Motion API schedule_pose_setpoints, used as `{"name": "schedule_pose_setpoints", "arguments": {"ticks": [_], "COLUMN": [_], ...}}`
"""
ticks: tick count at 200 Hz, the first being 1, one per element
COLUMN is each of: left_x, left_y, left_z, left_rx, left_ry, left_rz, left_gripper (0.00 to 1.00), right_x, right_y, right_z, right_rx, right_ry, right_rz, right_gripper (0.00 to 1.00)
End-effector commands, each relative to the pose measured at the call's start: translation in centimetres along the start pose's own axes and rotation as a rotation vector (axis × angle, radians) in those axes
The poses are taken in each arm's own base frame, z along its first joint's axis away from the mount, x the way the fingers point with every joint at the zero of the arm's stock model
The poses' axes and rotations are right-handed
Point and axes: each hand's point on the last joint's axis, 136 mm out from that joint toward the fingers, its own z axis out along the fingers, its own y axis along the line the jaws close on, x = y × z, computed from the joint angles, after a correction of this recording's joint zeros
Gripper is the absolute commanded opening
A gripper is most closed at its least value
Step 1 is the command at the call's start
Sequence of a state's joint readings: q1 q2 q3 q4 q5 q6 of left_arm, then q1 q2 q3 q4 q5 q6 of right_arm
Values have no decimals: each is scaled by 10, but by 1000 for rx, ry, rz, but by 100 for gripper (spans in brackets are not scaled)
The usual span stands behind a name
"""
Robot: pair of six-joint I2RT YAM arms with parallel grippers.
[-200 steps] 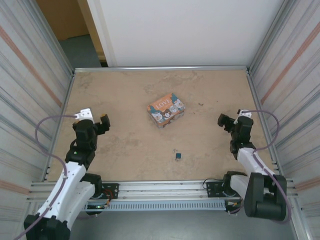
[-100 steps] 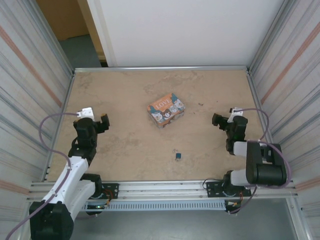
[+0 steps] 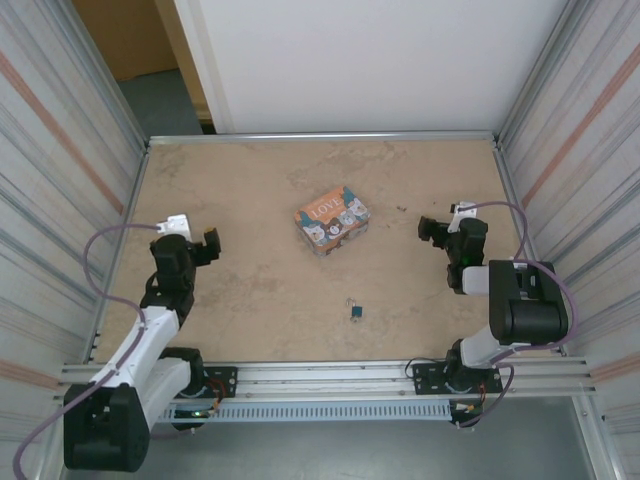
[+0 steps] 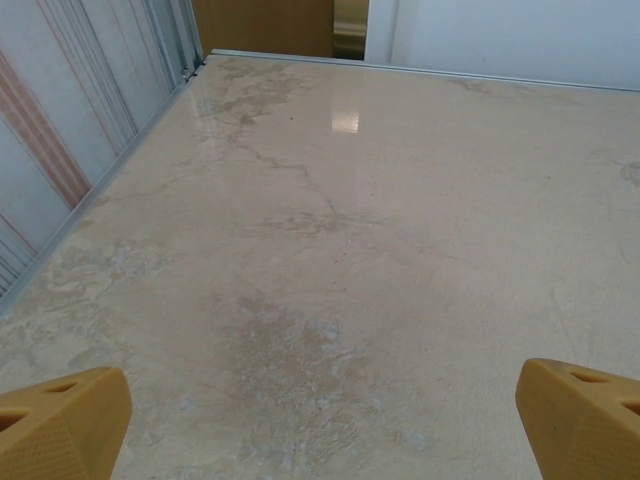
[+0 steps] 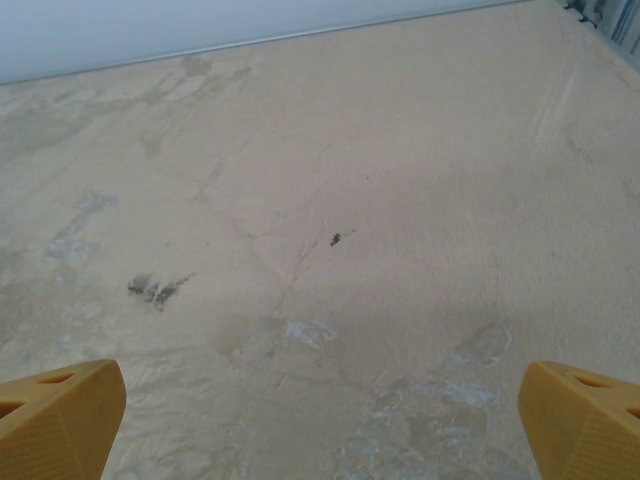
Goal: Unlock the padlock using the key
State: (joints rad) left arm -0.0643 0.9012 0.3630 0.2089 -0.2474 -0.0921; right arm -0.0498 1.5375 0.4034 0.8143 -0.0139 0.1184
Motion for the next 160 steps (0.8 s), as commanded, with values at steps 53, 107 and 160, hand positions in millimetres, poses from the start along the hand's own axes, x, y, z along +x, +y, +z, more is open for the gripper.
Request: {"name": "schedule_pose_setpoints", "arguments": {"ticks": [53,107,160], "left_x": [-5,-9,-2], "left_y": [-17,-30,-40], "left_z": [24,32,43], "left_rx": [76,138,184], "left_ry": [-59,-104,-130], "left_rz": [49,90,127], "left_gripper": [99,99,99], "right_x": [2,3,2], "right_y": [-3,-3,-3], "right_z": [1,1,1], "right_rx": [28,26,27], "right_ry": [11,13,11], "right_rz": [-31,-30,-31], "right_gripper": [99,99,99]}}
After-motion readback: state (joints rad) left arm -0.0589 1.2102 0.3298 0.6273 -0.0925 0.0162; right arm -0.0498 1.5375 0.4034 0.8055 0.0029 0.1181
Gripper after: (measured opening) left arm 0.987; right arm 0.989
